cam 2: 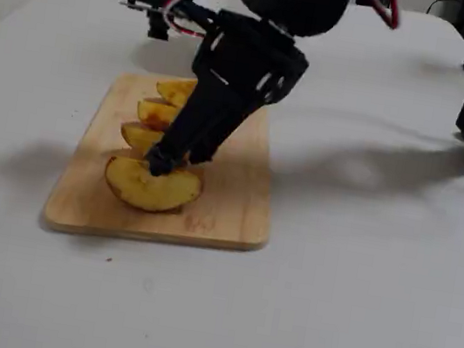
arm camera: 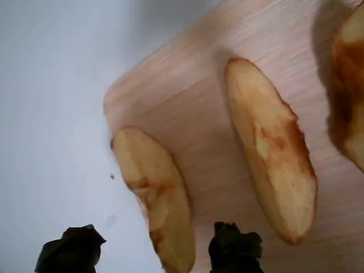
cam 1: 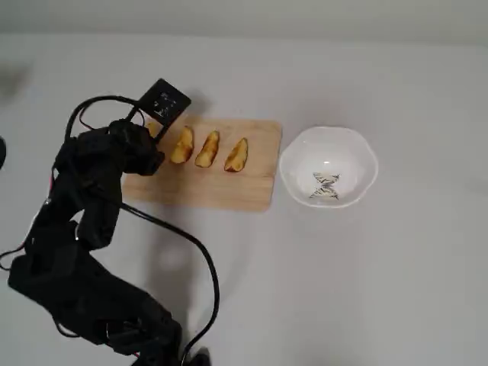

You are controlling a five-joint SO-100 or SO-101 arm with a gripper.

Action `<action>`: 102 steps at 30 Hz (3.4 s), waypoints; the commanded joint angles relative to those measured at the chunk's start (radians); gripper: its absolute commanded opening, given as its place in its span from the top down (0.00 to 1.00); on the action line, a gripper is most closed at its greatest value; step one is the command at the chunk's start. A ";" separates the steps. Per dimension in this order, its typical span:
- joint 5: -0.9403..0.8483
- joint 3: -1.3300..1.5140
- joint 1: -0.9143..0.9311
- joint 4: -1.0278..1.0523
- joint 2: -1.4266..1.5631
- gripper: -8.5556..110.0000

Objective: Pick up the leftmost apple slice from the cutting board and place it into the bowl

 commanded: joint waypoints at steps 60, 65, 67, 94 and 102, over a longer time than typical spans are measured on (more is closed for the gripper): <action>0.857 -1.335 0.756 0.934 -0.601 0.93; 0.848 -2.025 0.755 1.178 -1.046 0.93; 0.854 -2.025 0.755 1.189 -1.049 0.93; 0.818 -2.043 0.862 1.221 -0.980 0.78; 0.784 -2.043 0.881 1.232 -0.788 0.93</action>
